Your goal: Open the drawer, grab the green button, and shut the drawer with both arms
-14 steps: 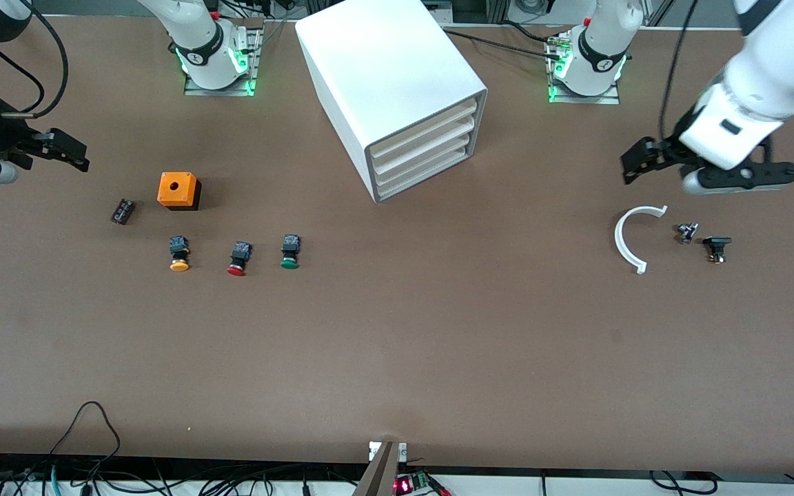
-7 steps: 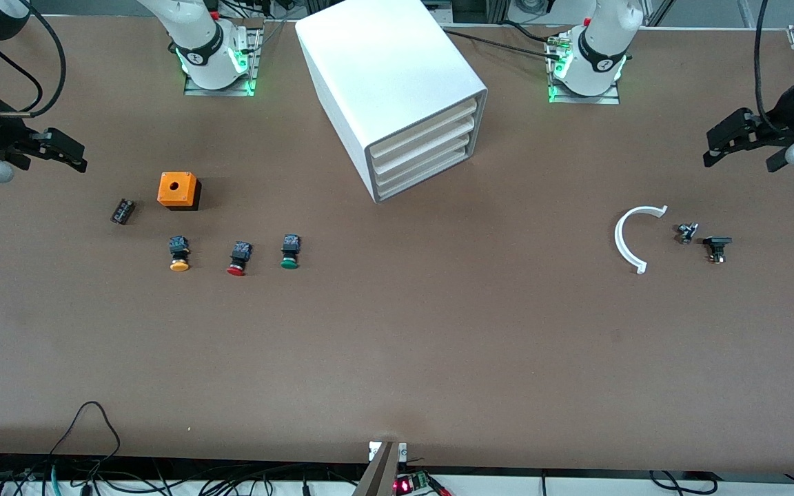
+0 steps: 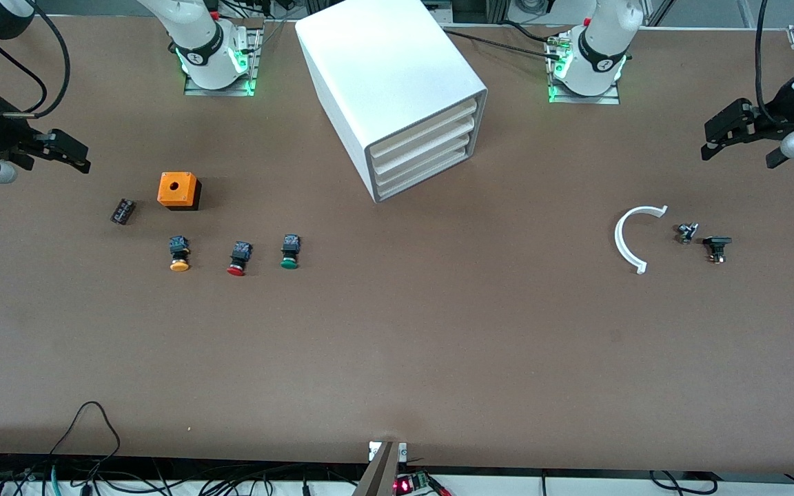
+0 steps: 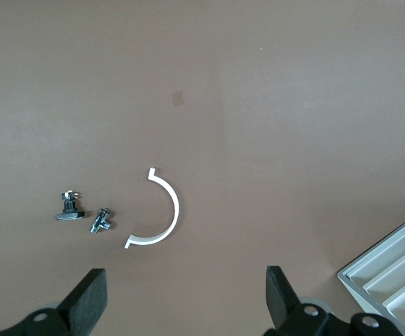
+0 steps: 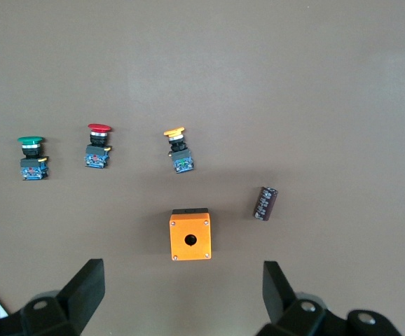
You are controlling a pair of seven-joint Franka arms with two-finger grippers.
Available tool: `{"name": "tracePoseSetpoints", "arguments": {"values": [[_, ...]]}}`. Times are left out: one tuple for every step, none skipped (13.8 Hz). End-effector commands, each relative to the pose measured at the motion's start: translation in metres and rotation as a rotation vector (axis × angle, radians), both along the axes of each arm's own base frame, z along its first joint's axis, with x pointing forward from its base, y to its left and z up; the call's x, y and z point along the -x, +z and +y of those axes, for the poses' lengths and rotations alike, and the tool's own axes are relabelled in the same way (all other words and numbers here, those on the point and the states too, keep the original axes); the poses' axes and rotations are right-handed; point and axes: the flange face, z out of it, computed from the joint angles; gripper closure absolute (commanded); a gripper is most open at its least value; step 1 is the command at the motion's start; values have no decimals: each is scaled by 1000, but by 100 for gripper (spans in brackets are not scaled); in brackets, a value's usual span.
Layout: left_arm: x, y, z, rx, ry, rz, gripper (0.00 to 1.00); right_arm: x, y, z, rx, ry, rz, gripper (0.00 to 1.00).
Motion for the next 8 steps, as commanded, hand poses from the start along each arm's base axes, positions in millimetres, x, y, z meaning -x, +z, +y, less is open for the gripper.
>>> {"name": "tracePoseSetpoints", "arguments": {"values": [[5,-8,2,14,-24,32,0,3,9,-1,-15,10,-11,0],[8,-11,3,13,-24,36,0,3,9,-1,-14,14,-11,0],[8,-11,3,13,-25,38,0,4,8,-1,-14,13,-9,0],[6,-10,2,4,-27,41,0,3,9,-1,-14,14,-11,0],[2,-13,2,0,-25,47,0,3,9,0,-14,15,-11,0],[2,-13,2,0,-25,47,0,3,9,0,-14,15,-11,0],[2,-13,2,0,-27,47,0,3,9,0,-14,15,-11,0],[3,-12,2,0,-27,47,0,4,7,0,-14,15,-8,0]]}}
